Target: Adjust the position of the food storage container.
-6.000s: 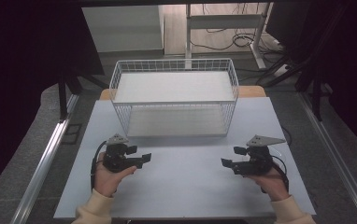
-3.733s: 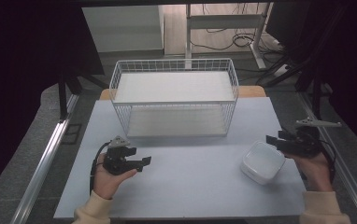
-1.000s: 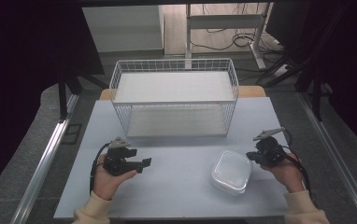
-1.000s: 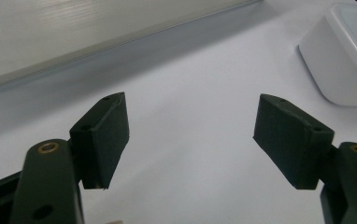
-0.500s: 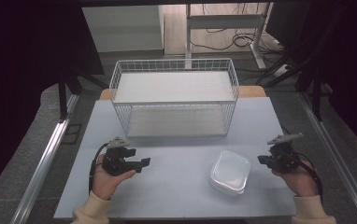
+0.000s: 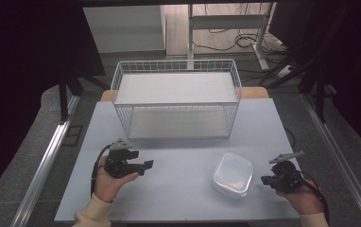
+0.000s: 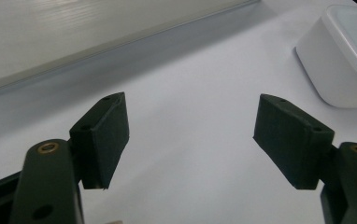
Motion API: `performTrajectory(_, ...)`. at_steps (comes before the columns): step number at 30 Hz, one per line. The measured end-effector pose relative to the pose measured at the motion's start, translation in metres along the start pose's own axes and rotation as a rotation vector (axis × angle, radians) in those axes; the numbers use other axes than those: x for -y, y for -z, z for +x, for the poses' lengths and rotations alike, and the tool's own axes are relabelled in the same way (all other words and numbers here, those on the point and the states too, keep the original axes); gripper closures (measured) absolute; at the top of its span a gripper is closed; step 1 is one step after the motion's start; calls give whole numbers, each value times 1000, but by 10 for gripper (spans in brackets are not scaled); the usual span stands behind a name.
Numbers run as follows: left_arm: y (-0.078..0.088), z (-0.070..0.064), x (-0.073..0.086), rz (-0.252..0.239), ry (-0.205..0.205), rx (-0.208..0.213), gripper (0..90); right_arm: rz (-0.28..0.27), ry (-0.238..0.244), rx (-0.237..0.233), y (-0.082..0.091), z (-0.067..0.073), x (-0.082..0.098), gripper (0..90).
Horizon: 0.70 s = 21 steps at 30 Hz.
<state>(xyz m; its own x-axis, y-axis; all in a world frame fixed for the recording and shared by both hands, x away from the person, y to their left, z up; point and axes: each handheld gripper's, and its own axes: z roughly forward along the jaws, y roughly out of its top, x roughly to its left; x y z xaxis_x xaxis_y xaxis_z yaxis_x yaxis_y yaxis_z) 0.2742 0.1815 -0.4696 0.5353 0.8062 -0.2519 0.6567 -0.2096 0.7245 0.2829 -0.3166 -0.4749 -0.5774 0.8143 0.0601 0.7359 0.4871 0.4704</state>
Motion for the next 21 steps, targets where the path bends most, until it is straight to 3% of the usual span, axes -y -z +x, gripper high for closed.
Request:
performTrajectory(4, 0, 1, 0, 0, 7, -1, 261, -5, 26, -40, -4, 7, -4, 896)
performTrajectory(21, -1, 1, 0, 4, 6, -3, 261, -7, 56, -59, -14, 20, -18, 896)
